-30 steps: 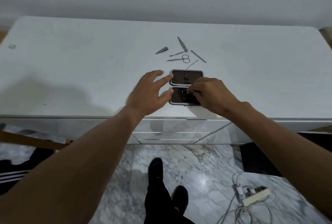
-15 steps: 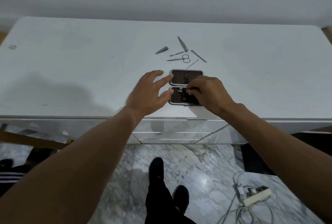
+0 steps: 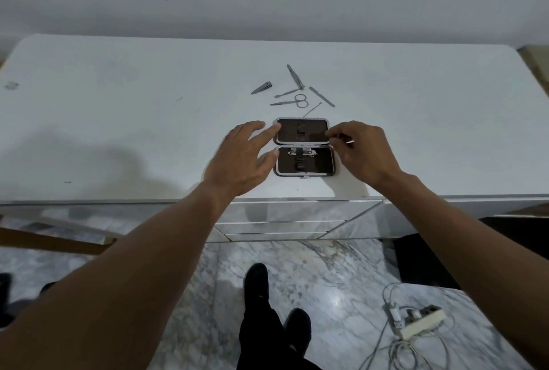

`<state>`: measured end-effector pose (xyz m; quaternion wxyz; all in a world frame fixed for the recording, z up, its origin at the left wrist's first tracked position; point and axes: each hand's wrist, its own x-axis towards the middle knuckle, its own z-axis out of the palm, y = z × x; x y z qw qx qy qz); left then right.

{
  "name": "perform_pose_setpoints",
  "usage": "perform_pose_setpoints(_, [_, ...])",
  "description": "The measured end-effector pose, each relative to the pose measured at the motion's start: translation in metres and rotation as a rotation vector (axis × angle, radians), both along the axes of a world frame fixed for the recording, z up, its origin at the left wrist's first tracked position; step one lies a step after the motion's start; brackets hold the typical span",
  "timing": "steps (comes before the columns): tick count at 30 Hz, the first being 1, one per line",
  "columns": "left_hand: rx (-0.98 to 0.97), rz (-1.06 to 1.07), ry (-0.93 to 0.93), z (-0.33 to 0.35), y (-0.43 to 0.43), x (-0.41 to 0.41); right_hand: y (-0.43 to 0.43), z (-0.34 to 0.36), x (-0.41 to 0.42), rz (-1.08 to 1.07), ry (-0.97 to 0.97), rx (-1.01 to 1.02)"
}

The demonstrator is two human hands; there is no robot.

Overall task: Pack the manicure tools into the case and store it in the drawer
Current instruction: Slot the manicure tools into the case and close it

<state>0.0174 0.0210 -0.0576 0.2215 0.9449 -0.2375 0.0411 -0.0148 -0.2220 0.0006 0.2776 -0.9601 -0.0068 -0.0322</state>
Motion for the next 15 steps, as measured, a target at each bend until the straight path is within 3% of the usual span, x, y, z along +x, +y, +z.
perform_pose_setpoints(15, [0.037,-0.004,0.016,0.007,-0.002,-0.001,0.080,0.023,0.101,0.112,0.038,-0.138])
